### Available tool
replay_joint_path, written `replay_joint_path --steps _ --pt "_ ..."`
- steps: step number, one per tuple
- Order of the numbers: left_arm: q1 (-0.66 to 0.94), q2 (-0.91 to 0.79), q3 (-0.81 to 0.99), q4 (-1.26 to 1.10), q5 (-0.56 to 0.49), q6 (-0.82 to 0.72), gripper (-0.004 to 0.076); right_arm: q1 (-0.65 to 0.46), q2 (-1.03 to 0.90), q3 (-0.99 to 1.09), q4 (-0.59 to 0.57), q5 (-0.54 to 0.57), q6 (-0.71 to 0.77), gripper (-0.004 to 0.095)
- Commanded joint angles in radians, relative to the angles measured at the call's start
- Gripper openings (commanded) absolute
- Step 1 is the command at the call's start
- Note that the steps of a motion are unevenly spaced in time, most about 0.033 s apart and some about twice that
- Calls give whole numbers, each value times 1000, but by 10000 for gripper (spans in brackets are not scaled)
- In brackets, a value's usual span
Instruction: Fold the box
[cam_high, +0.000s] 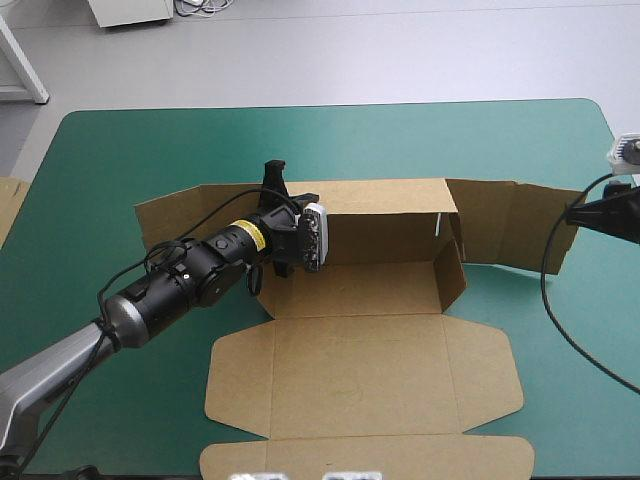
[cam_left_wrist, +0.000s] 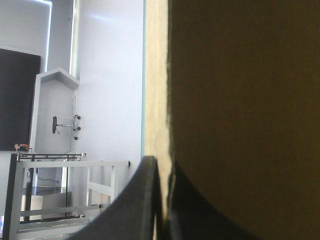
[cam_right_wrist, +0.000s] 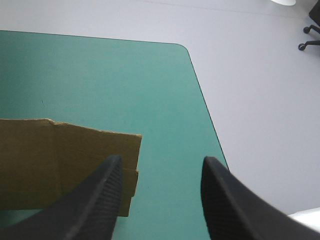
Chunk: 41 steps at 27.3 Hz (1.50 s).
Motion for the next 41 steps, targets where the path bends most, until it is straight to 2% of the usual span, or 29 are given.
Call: replay_joint_path --steps 1,8,11,15,17,19,22,24,30,34,41 --pt "-10 -33 4 -28 -27 -17 -10 -9 71 -73 -2 -24 -36 470" --pt "-10 -35 4 -35 -25 -12 -10 -17 275 -219 122 -25 -92 469" --pt "-10 -35 4 -35 -25 -12 -10 -69 353 -290 247 -18 -164 448" --pt "-10 -35 5 -33 -30 -12 -10 -194 445 -368 433 -5 -268 391" --pt "-10 -35 14 -26 -44 -12 -10 -253 495 -403 540 34 -328 332" --pt "-10 -35 19 -26 -63 -5 -10 -287 551 -440 642 97 -403 226" --pt "-10 -35 19 -26 -70 -5 -10 -296 625 -481 722 162 -468 41" --pt "-10 -35 19 -26 -77 -5 -10 -296 662 -502 756 183 -482 -17" --pt "-10 -35 19 -23 -79 -5 -10 -296 758 -557 790 219 -500 -17" --pt "-10 -35 19 -23 -79 -5 -10 -296 803 -559 893 254 -543 -17" --pt "-10 -35 19 -23 -81 1 -10 -296 824 -559 937 393 -581 -17"
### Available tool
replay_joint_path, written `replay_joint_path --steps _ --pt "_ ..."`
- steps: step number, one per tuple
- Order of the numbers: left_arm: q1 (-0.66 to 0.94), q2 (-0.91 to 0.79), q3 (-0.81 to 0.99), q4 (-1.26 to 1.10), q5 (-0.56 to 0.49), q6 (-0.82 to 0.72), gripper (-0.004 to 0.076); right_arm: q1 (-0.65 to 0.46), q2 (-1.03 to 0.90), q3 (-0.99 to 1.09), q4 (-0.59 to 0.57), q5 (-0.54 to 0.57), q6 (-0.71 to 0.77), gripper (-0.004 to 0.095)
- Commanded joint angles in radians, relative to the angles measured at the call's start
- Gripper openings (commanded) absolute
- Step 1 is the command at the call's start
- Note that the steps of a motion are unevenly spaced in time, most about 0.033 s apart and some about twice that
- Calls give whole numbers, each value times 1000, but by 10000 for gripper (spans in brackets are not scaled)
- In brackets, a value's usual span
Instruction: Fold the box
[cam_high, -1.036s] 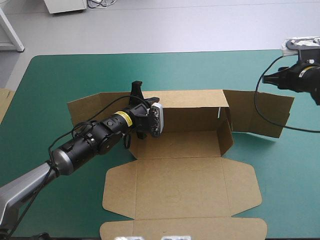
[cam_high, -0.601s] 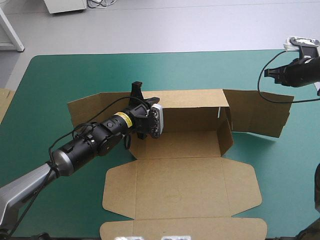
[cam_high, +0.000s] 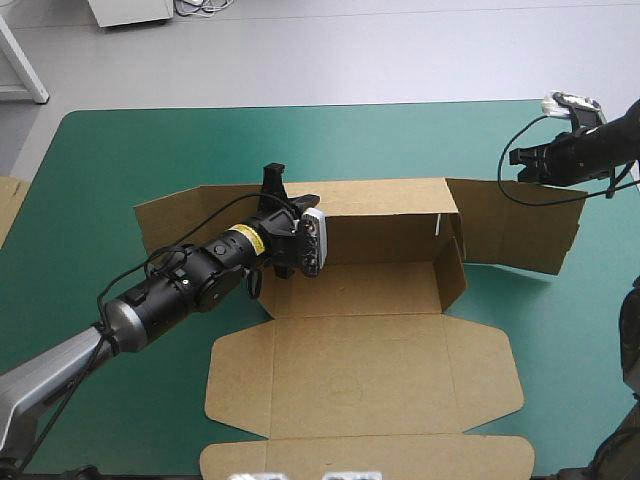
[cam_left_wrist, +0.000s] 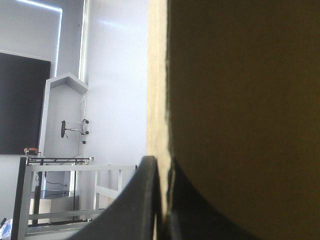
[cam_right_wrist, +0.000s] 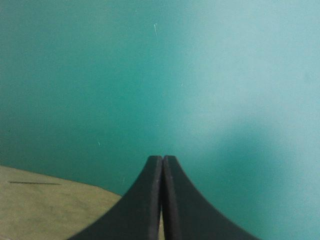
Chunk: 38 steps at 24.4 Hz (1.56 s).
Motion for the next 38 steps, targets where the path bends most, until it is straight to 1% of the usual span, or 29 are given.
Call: replay_joint_path --steps 1,2,4,10,16,21,26,27,29,30,32,33,35,37,38 --pt "-10 -27 -14 -23 -22 -14 -10 -9 -53 -27 75 44 -36 -17" --pt "-10 -27 -15 -23 -27 -14 -10 -9 -57 -18 90 44 -41 -17" --pt "-10 -25 -15 -23 -32 -14 -10 3 -72 11 81 44 -51 -17" --pt "-10 -9 -15 -18 -34 -14 -10 2 -133 159 108 42 -118 -17" --pt "-10 6 -15 -16 -40 -14 -10 2 -229 240 190 43 -199 -17" --pt "-10 9 -15 -15 -40 -14 -10 2 -281 315 235 43 -267 -17" --pt "-10 9 -15 -15 -40 -14 -10 2 -308 421 297 13 -387 -7" --pt "-10 9 -15 -15 -40 -14 -10 2 -311 442 298 13 -410 11" --pt "-10 9 -15 -15 -40 -14 -10 2 -323 479 298 7 -460 105" --pt "-10 9 -15 -15 -40 -14 -10 2 -326 486 299 9 -486 181" --pt "-10 9 -15 -15 -40 -14 -10 2 -330 487 302 33 -523 266" --pt "-10 9 -15 -15 -40 -14 -10 2 -330 487 302 44 -537 291" --pt "-10 9 -15 -15 -40 -14 -10 26 -332 488 291 44 -569 372" --pt "-10 9 -15 -15 -40 -14 -10 109 -332 490 243 44 -619 510" --pt "-10 9 -15 -15 -40 -14 -10 129 -332 490 223 44 -619 532"
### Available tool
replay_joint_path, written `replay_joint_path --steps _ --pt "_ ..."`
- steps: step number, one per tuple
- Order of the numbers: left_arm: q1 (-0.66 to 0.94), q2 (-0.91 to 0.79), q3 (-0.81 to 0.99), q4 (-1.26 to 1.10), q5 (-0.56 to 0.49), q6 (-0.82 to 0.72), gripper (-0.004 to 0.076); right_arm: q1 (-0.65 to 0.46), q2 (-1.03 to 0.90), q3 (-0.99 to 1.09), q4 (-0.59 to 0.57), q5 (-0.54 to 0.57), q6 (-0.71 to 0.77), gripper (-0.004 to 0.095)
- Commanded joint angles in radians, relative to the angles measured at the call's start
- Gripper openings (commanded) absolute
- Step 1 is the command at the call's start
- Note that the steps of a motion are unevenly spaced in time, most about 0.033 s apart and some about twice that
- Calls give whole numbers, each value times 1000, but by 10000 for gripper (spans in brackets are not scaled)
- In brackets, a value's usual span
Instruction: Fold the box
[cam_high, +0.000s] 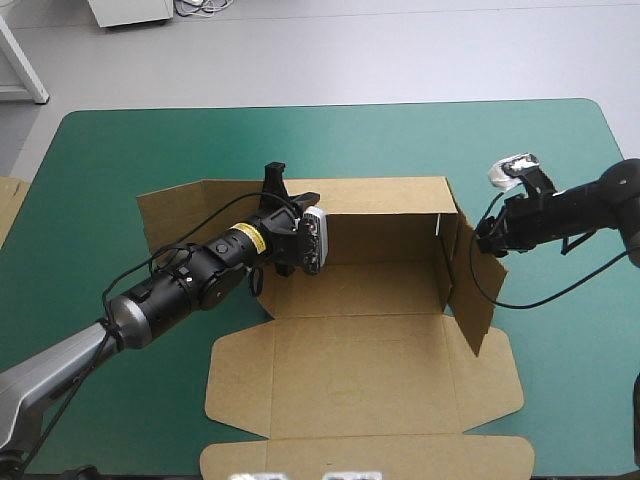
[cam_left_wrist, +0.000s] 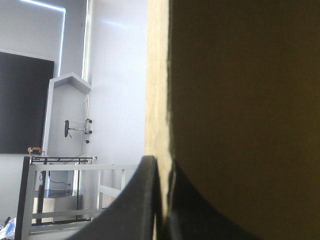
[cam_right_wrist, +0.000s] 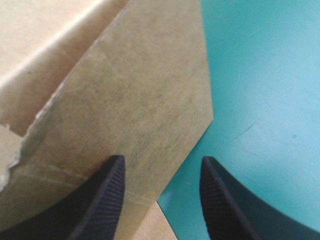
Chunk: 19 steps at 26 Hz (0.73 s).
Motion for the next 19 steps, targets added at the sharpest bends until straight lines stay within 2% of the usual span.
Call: replay_joint_path --steps 1,8,16,19 --pt "-10 -15 -16 -17 -8 -22 -10 68 -39 -19 -42 42 -37 540" --pt "-10 -15 -16 -24 2 -22 -10 75 -88 4 -102 42 40 538" --pt "-10 -15 -16 -24 0 -22 -10 75 -181 50 -71 1 18 538" --pt "-10 -15 -16 -24 2 -22 -10 75 -182 50 -58 21 38 538"
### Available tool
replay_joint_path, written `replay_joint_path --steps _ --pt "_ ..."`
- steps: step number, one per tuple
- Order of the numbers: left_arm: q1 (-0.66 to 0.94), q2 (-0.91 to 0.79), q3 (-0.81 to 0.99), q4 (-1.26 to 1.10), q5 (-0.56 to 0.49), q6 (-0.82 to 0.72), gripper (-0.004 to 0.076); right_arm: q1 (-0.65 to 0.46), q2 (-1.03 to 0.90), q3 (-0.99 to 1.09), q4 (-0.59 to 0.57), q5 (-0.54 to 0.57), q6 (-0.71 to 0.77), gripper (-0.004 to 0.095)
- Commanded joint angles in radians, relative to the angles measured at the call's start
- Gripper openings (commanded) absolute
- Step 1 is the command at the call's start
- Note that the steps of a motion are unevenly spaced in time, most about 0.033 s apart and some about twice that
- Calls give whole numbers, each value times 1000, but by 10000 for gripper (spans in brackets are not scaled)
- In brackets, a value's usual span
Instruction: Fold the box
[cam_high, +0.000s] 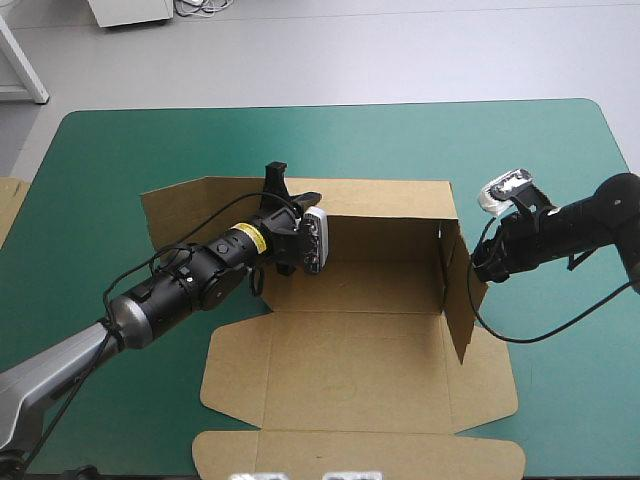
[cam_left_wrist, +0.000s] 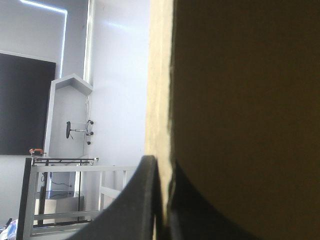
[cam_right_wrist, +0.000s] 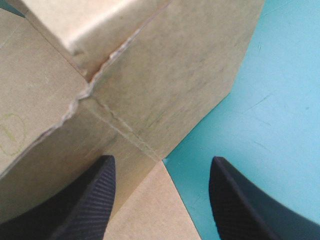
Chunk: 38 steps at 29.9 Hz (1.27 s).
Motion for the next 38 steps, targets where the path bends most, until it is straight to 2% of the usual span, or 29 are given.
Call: replay_joint_path --steps 1,14,23,28,32,36,38 --pt "-12 -14 -16 -25 8 -22 -10 2 -36 -22 83 41 7 538" --pt "-12 -14 -16 -29 39 -24 -10 2 -53 -22 132 50 22 538" --pt "-12 -14 -16 -29 39 -25 -10 5 -48 -22 143 12 19 538" --pt "-12 -14 -16 -29 39 -25 -10 5 -51 -6 152 -58 22 538" --pt "-12 -14 -16 -29 39 -30 -10 5 -82 111 202 -163 -42 534" --pt "-12 -14 -16 -29 41 -30 -10 5 -139 245 335 -308 -180 511" --pt "-12 -14 -16 -29 41 -30 -10 5 -157 300 412 -347 -243 511"
